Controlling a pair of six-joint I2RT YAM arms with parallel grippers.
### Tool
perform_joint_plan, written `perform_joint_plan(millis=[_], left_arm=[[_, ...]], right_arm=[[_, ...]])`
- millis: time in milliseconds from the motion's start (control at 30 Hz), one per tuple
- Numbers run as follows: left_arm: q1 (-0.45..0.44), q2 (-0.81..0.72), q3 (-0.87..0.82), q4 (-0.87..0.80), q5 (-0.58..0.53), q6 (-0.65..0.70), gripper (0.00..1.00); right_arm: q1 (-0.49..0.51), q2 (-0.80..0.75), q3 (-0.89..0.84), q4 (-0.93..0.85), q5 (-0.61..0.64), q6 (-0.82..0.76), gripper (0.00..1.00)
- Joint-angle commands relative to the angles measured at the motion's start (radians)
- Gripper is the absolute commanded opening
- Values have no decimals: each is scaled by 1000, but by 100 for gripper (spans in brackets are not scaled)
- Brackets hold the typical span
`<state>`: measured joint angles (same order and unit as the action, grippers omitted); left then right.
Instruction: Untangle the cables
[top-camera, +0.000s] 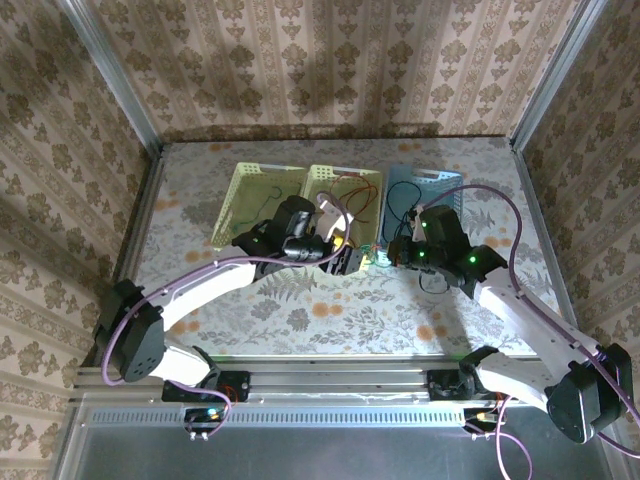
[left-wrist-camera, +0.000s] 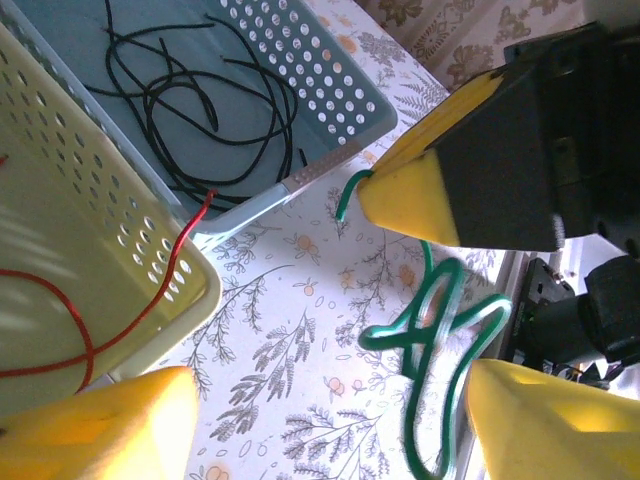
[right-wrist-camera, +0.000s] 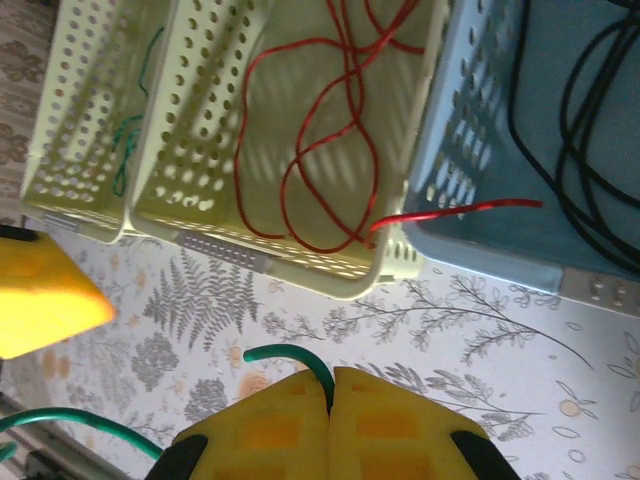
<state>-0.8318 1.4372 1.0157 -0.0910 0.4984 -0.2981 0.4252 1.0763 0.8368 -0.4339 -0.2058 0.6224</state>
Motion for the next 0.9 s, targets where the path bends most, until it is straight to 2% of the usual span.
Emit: perform_joint_plan(millis=[0,133,200,333,533,733,867], left_arm=[[-9,23,-3,63,25,6,58],[-9,49,20,71,11,2,14],[-7,47,34,34,-4,14,1],[-4,11,31,-40,-17,46,0],[-2,-56,4,-73,21,45,0],[-2,-62,26,-165,101,68,0],[-1,-85,9,-186,-4,81,0]], right_arm=[[-5,-6,33,8,-45,17,0],[-5,-17,30,-9,-22,22,0],[-5,-27,32,-33,23,15,0],[-16,-55,47,-150,226,1,0],[-53,-108,27,-232,445,11,0],[-128,-161,15,-224,451,-8,0],[-184,-192,25,-235,454,-30,0]])
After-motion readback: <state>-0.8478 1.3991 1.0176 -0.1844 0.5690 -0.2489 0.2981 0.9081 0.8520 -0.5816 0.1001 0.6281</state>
